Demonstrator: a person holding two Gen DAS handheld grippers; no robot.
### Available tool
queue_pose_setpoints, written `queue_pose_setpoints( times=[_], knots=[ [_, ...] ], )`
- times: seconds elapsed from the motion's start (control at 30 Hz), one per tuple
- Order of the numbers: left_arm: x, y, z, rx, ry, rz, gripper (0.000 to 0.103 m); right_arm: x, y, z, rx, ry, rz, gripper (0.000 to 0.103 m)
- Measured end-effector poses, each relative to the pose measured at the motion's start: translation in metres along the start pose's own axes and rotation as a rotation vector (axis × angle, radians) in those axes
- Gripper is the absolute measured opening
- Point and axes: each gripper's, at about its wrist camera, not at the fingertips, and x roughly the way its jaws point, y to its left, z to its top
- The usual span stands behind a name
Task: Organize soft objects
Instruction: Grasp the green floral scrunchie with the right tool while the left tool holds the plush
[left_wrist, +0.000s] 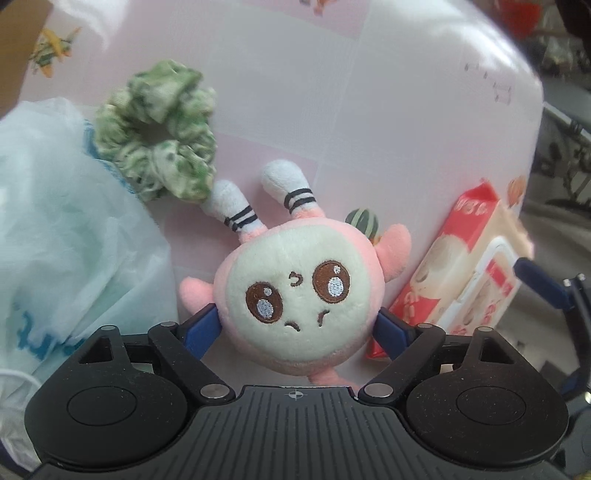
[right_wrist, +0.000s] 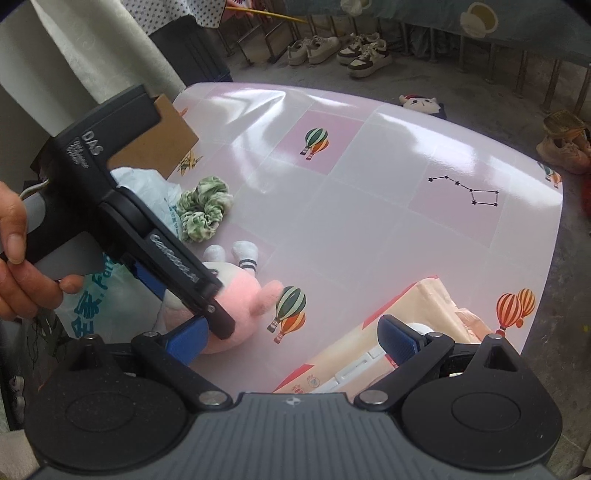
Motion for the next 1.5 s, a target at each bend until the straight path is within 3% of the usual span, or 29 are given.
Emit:
queue_pose_setpoints(
  times=[0.23,0.4,0.53,0.7,0.77,0.83,0.9,1.0,1.07,1.17,1.23,1.37,1.5],
  knots=[
    [-0.073,0.031,-0.007,-0.1,-0.177,-0.093,0.087,-0.024,-0.04,0.01,0.252,-0.111,0.073,0.079],
    [-0.126,0.064,-0.009,-0.201,-0.319,-0.133,0.087,-0.012,-0.058,0.026,0.393,-0.141,0.119,0.078],
    [-0.162,0.087,-0.02,-0.25,-0.42,-0.15,0.087,0.022,-0.041,0.046,0.374,-0.112,0.189,0.078],
    [-0.189,0.118,-0.029,-0.289,-0.473,-0.178,0.087,0.081,0.006,0.078,0.324,-0.057,0.284,0.077],
    [-0.193,0.127,-0.032,-0.297,-0.486,-0.184,0.087,0.102,0.028,0.085,0.283,-0.038,0.263,0.077],
    [-0.199,0.137,-0.035,-0.311,-0.49,-0.193,0.087,0.124,0.047,0.09,0.24,-0.005,0.229,0.068],
    [-0.208,0.15,-0.039,-0.322,-0.494,-0.208,0.087,0.145,0.062,0.093,0.208,0.03,0.195,0.066],
    [-0.227,0.17,-0.046,-0.324,-0.514,-0.207,0.087,0.168,0.081,0.094,0.172,0.075,0.142,0.052],
    [-0.241,0.185,-0.051,-0.331,-0.533,-0.196,0.087,0.173,0.093,0.094,0.137,0.061,0.11,0.05],
    [-0.264,0.21,-0.059,-0.351,-0.562,-0.179,0.087,0.175,0.106,0.099,0.097,0.075,0.057,0.032],
    [-0.279,0.227,-0.066,-0.366,-0.582,-0.163,0.087,0.175,0.109,0.099,0.09,0.096,0.018,0.002],
    [-0.305,0.263,-0.081,-0.396,-0.615,-0.131,0.087,0.169,0.102,0.093,0.166,0.111,-0.016,0.0],
    [-0.319,0.296,-0.094,-0.417,-0.612,-0.102,0.087,0.151,0.088,0.087,0.319,0.081,-0.021,0.0]
  ],
)
